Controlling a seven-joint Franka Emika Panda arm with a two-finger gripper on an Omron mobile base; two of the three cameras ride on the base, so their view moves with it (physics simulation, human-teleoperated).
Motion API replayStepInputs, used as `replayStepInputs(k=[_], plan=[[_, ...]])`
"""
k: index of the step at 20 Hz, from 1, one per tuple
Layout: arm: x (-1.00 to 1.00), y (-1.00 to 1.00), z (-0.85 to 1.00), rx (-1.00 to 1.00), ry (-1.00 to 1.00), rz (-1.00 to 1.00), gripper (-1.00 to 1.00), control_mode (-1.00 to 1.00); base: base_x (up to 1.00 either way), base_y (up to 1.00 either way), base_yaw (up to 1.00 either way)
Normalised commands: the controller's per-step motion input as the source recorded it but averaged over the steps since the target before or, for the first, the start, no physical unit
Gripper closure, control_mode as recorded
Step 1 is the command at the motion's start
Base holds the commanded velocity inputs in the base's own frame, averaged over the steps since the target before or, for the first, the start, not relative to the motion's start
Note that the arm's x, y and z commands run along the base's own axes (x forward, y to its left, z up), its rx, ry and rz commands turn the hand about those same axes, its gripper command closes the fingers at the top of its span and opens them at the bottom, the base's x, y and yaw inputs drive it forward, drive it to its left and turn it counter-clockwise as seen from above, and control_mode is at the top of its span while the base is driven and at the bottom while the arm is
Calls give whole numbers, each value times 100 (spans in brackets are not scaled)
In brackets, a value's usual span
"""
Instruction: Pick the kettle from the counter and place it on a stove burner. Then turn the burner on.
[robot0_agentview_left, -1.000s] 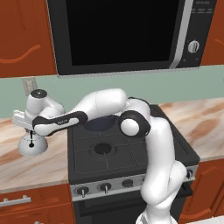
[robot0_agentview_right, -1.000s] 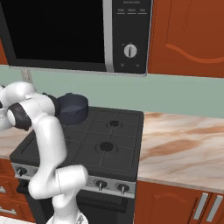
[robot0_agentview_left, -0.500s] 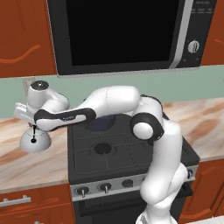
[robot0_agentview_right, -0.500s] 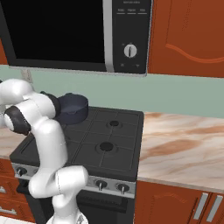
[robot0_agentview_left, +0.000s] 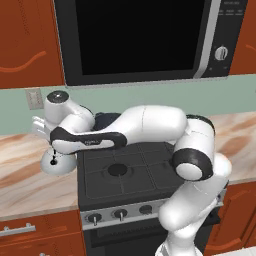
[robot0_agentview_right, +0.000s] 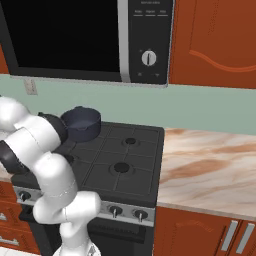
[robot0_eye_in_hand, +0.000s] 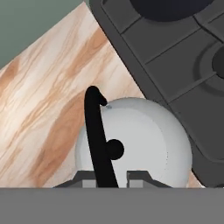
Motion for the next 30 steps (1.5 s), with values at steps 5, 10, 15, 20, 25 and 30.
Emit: replayStepInputs(k=[5,10,15,20,25,30], plan=[[-39,-80,3,0,-4,-11,100,-100,0,0,0],[-33,-80,2,0,-1,-11,100,-100,0,0,0],[-27,-70,1,0,0,-10,100,-100,0,0,0],[-8,-57,5,0,0,-6,100,-100,0,0,0],[0,-54,2,0,1,-5,100,-100,0,0,0],[0,-51,1,0,0,-5,100,-100,0,0,0]])
